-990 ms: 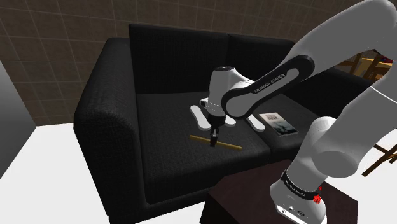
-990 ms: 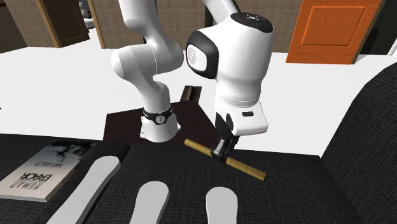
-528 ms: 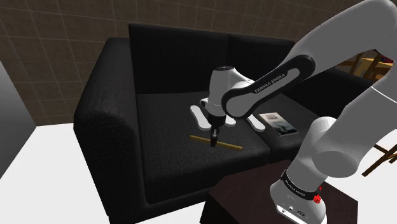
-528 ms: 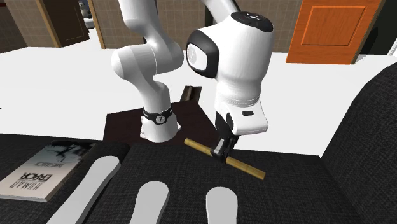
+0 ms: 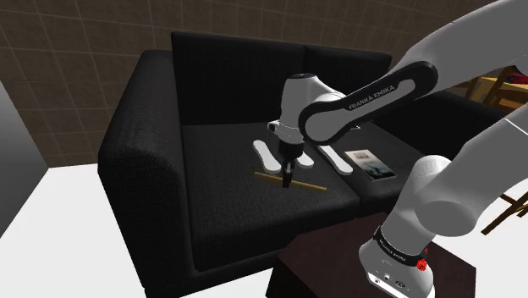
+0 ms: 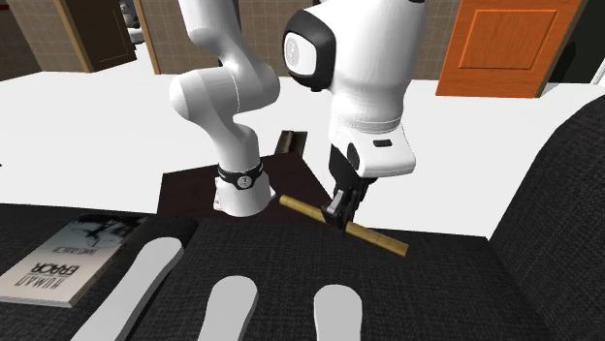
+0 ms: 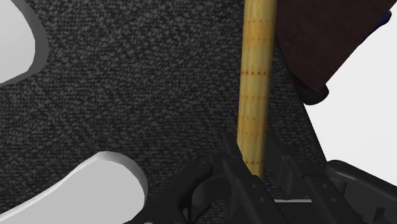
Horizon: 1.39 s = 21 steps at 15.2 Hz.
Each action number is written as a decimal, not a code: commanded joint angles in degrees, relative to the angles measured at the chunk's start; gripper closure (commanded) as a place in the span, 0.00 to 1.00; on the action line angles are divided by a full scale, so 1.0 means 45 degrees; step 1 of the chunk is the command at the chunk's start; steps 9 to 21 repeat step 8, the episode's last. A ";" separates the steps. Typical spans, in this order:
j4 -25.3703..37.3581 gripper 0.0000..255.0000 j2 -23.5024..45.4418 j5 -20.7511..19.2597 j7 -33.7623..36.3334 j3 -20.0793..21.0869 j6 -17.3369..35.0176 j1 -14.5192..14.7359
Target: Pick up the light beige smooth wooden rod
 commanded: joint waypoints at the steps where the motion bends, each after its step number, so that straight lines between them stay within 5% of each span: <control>1: 0.0189 1.00 -0.0212 -0.0006 -0.0009 -0.0021 -0.0411 -0.0004; 6: 0.0657 1.00 -0.0771 -0.0007 -0.0020 -0.0067 -0.1436 0.0001; 21: 0.0671 1.00 -0.0787 -0.0007 -0.0020 -0.0069 -0.1467 0.0001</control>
